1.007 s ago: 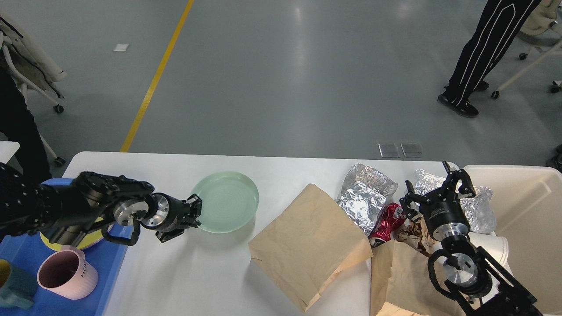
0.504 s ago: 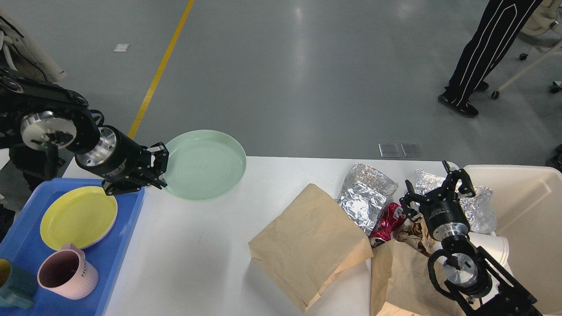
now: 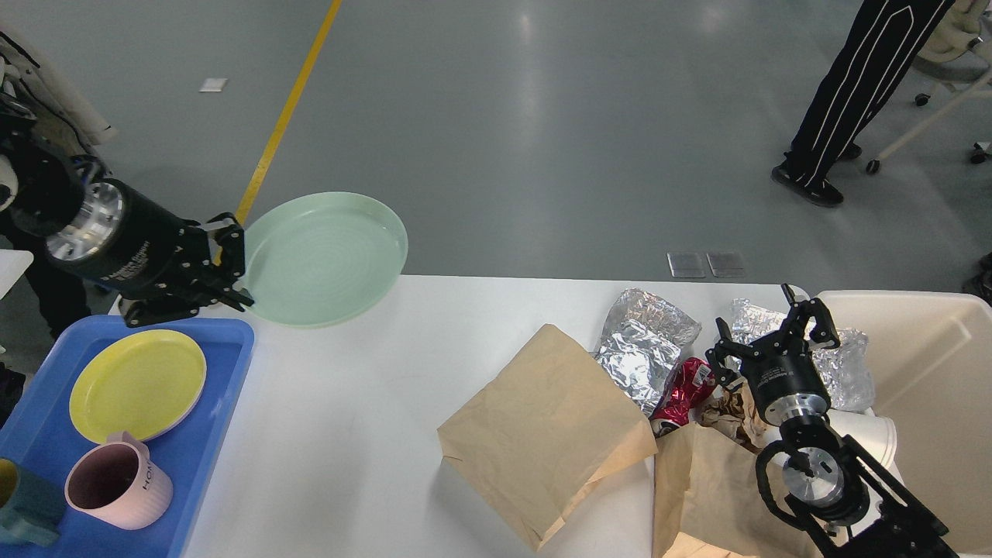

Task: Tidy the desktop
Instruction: 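Lift the pale green plate and lay it on the yellow plate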

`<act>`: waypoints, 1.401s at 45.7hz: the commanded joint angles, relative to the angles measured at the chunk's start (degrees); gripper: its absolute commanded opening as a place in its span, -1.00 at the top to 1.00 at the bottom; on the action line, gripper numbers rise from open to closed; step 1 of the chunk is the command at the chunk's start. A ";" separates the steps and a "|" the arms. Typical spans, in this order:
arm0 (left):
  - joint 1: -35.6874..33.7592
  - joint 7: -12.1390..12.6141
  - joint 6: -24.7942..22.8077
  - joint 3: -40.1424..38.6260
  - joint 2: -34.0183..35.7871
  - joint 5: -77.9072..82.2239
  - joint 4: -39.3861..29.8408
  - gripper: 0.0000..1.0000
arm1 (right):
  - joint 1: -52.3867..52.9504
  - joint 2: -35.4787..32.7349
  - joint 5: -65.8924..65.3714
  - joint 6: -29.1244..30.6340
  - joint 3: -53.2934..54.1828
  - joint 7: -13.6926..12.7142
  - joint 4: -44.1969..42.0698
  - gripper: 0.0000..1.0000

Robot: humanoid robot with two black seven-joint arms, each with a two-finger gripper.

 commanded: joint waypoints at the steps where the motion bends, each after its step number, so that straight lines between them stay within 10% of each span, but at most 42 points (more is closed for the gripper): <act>1: 0.98 -0.18 -2.65 6.93 2.28 0.55 6.00 1.00 | 0.00 -0.02 0.02 0.00 0.00 -0.04 0.00 -1.00; 15: 20.30 -0.09 -6.34 5.99 15.90 3.71 30.08 1.00 | 0.00 -0.02 0.02 0.00 0.00 -0.04 0.00 -1.00; 34: 60.56 1.05 -5.11 -25.74 18.20 10.57 54.70 1.00 | 0.00 -0.02 0.02 0.00 0.00 -0.04 0.00 -1.00; 64: 67.87 0.96 5.96 -30.15 8.26 11.36 57.17 1.00 | 0.00 0.07 0.02 0.00 0.00 -0.04 0.00 -1.00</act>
